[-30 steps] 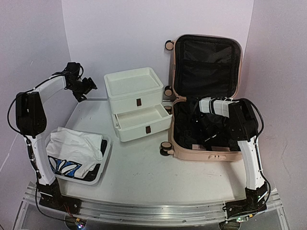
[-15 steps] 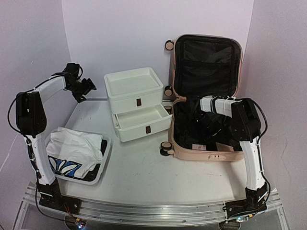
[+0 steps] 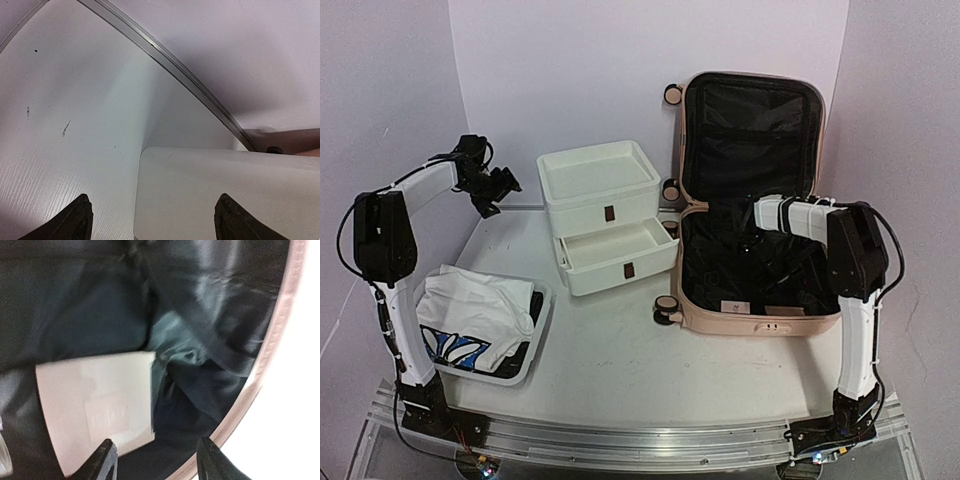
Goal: Open, take out, and arrange the luggage
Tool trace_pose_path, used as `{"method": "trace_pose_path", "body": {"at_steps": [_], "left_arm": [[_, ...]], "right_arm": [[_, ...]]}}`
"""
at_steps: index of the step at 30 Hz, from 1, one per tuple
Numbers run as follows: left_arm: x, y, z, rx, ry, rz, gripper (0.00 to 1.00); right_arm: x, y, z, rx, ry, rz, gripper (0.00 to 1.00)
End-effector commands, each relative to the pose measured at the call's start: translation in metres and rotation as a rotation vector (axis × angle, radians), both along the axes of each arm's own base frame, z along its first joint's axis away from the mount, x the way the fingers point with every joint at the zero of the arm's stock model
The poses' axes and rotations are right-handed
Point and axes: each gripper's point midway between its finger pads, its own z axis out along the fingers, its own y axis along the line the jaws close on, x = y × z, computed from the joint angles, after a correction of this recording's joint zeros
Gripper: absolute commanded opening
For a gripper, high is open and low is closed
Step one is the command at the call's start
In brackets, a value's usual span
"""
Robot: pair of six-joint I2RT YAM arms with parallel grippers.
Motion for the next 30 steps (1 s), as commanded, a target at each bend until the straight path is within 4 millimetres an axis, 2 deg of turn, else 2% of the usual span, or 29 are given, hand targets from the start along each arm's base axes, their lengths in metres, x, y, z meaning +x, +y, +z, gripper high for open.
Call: {"method": "trace_pose_path", "body": {"at_steps": [1, 7, 13, 17, 22, 30], "left_arm": [[0.001, 0.0, 0.011, -0.018, -0.029, -0.009, 0.84], [0.002, 0.002, 0.014, -0.012, -0.037, -0.003, 0.84], [0.002, 0.005, 0.013, -0.005, -0.035, 0.009, 0.84], [0.006, 0.006, 0.013, -0.006, -0.04, 0.01, 0.84], [0.007, 0.005, 0.009, -0.017, -0.033, 0.013, 0.84], [0.008, 0.005, 0.009, -0.016, -0.035, 0.008, 0.84]], "right_arm": [[-0.012, 0.031, -0.011, 0.227, 0.121, 0.032, 0.63], [0.0, 0.053, -0.041, 0.23, 0.158, 0.001, 0.75], [0.01, 0.045, -0.059, 0.141, 0.161, 0.003, 0.8], [0.012, 0.026, -0.054, 0.031, 0.146, 0.032, 0.8], [0.009, 0.019, -0.055, 0.002, 0.162, 0.017, 0.78], [0.011, 0.004, -0.04, -0.061, 0.122, 0.007, 0.66]]}}
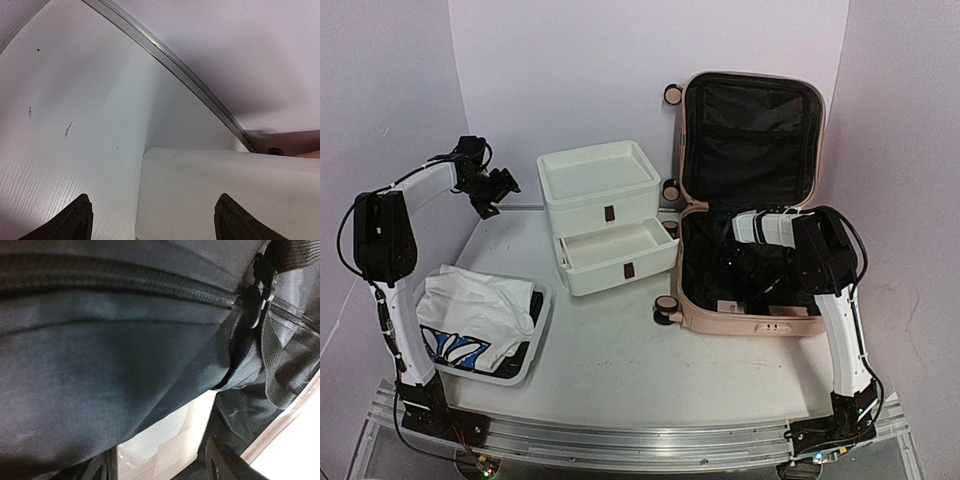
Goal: Open, take out, and arrange the luggage
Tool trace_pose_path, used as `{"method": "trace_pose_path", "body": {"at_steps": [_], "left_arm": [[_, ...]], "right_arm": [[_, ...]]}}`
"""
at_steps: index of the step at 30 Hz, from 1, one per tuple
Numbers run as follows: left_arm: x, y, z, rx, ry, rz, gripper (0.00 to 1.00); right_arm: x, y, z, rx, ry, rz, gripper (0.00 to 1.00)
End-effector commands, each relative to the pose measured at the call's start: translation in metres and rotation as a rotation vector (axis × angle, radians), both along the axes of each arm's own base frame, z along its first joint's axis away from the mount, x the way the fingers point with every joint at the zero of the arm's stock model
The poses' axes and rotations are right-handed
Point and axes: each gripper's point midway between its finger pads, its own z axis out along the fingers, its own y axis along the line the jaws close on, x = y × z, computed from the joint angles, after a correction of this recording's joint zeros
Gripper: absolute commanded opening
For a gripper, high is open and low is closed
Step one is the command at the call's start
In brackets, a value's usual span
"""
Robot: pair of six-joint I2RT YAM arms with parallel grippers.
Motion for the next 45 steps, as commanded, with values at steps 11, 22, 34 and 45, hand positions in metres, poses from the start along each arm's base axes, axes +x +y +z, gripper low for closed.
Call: {"method": "trace_pose_path", "body": {"at_steps": [11, 22, 34, 45], "left_arm": [[-0.001, 0.0, 0.007, -0.022, -0.023, -0.001, 0.84], [-0.002, -0.001, 0.007, -0.023, -0.022, -0.003, 0.84], [-0.003, -0.002, 0.015, -0.015, -0.045, -0.022, 0.84], [-0.019, 0.005, 0.043, 0.055, -0.128, -0.048, 0.84]], "right_arm": [[-0.014, -0.041, 0.079, -0.135, -0.097, 0.029, 0.62], [-0.022, -0.049, 0.071, -0.032, -0.077, -0.021, 0.5], [-0.027, -0.034, 0.058, 0.084, -0.018, -0.018, 0.21], [-0.023, -0.026, 0.083, 0.168, -0.128, -0.027, 0.0]]}}
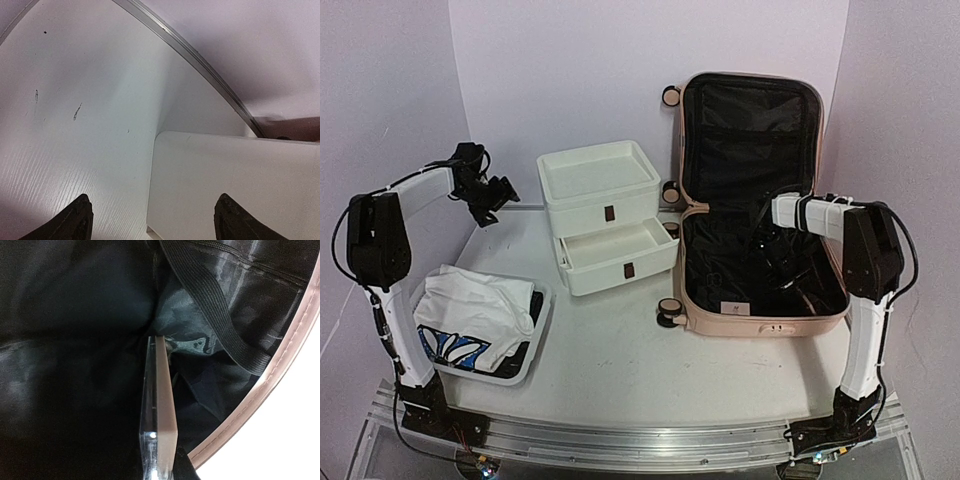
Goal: Open, take out, and arrange the luggage
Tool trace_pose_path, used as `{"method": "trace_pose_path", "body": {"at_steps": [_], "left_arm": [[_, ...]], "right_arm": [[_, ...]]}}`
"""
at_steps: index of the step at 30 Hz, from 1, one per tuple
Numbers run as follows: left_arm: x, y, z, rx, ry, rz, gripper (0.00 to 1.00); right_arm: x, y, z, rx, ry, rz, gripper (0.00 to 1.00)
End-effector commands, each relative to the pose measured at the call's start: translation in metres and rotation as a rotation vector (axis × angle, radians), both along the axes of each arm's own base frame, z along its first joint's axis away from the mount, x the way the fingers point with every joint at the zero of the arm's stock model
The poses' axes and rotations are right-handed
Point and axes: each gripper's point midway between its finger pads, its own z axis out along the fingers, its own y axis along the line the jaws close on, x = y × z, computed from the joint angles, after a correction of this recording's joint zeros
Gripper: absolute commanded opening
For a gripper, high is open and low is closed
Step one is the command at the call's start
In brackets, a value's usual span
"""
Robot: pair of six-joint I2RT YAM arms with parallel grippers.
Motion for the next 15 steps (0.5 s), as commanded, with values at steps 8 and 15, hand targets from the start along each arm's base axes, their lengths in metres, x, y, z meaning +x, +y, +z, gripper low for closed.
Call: {"method": "trace_pose_path", "body": {"at_steps": [8, 15], "left_arm": [[-0.007, -0.001, 0.094, 0.009, -0.239, -0.04, 0.84], [-0.032, -0.014, 0.12, 0.004, -0.296, -0.096, 0.84]], "right_arm": [[0.044, 0.075, 0.055, 0.523, -0.337, -0.233, 0.0], [0.074, 0.114, 0.091, 0.817, -0.522, -0.425, 0.0]]}}
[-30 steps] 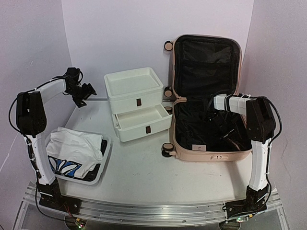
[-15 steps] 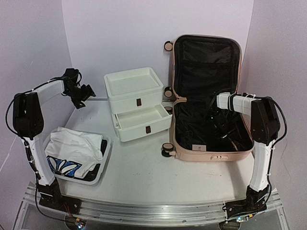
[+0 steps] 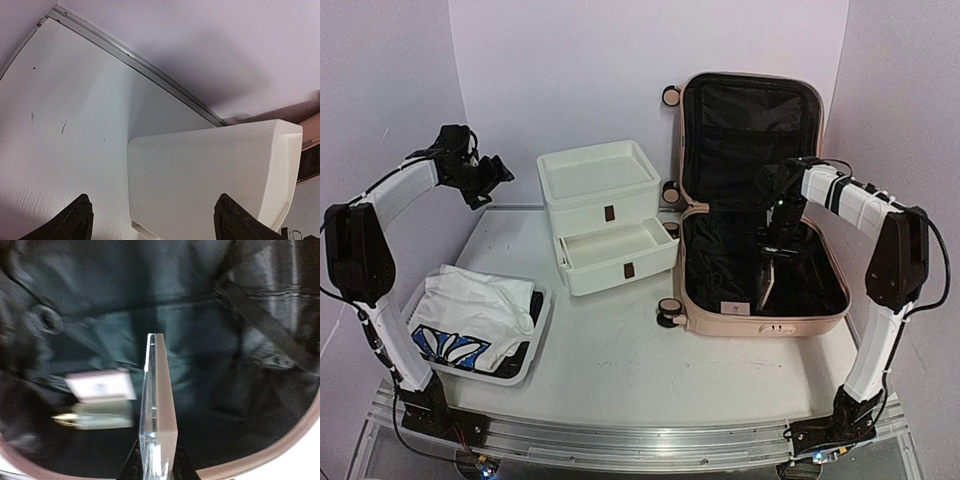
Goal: Open, take out, and arrange the luggage
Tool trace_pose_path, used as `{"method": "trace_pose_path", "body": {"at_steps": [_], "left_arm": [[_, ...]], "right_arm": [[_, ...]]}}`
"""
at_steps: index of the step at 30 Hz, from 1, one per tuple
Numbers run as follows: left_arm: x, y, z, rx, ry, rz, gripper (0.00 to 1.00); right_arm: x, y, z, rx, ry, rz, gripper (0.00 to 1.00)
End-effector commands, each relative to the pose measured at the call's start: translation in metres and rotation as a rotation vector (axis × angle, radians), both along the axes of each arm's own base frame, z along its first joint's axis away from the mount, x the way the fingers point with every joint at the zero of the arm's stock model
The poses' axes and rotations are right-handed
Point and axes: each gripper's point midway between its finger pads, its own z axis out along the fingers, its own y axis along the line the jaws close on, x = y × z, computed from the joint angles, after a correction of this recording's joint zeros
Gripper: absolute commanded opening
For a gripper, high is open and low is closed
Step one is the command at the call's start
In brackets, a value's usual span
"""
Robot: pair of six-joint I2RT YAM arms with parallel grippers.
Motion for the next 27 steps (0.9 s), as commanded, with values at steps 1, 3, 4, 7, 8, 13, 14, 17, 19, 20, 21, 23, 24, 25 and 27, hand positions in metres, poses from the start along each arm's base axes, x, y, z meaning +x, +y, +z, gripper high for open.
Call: {"method": "trace_pose_path", "body": {"at_steps": [1, 3, 4, 7, 8, 13, 14, 17, 19, 20, 21, 23, 24, 25, 27], "left_arm": [[-0.021, -0.012, 0.052, -0.001, -0.136, -0.062, 0.84], [-0.03, -0.017, 0.059, 0.001, -0.152, -0.081, 0.84], [-0.034, -0.019, 0.061, 0.001, -0.157, -0.09, 0.84], [-0.05, -0.028, 0.073, 0.006, -0.188, -0.129, 0.84], [-0.055, -0.031, 0.077, 0.007, -0.201, -0.142, 0.84], [-0.078, -0.048, 0.101, 0.032, -0.278, -0.234, 0.85], [-0.083, -0.05, 0.104, 0.039, -0.288, -0.245, 0.85], [-0.095, -0.052, 0.107, 0.047, -0.304, -0.257, 0.85], [-0.1, -0.051, 0.109, 0.053, -0.314, -0.259, 0.85], [-0.104, -0.05, 0.113, 0.054, -0.324, -0.254, 0.85], [-0.106, -0.049, 0.116, 0.053, -0.331, -0.248, 0.85], [-0.11, -0.049, 0.121, 0.047, -0.34, -0.242, 0.85], [-0.111, -0.049, 0.125, 0.043, -0.347, -0.242, 0.86], [-0.112, -0.05, 0.128, 0.041, -0.355, -0.243, 0.86], [-0.115, -0.052, 0.135, 0.038, -0.371, -0.246, 0.85]], "right_arm": [[0.036, 0.041, 0.052, 0.302, -0.226, -0.156, 0.0], [0.05, 0.056, 0.066, 0.42, -0.3, -0.213, 0.0], [0.056, 0.065, 0.071, 0.488, -0.325, -0.241, 0.0], [0.077, 0.091, 0.092, 0.703, -0.402, -0.33, 0.0], [0.084, 0.099, 0.096, 0.775, -0.419, -0.375, 0.0], [0.096, 0.134, 0.133, 0.892, -0.494, -0.375, 0.0], [0.096, 0.141, 0.137, 0.903, -0.498, -0.382, 0.0], [0.092, 0.161, 0.141, 0.926, -0.509, -0.425, 0.0], [0.086, 0.175, 0.139, 0.922, -0.498, -0.456, 0.0], [0.083, 0.18, 0.135, 0.922, -0.486, -0.487, 0.0], [0.08, 0.184, 0.133, 0.913, -0.493, -0.507, 0.0], [0.074, 0.194, 0.135, 0.91, -0.502, -0.529, 0.0], [0.073, 0.2, 0.137, 0.913, -0.508, -0.528, 0.0], [0.071, 0.205, 0.138, 0.914, -0.511, -0.526, 0.0], [0.069, 0.217, 0.136, 0.923, -0.493, -0.547, 0.0]]}}
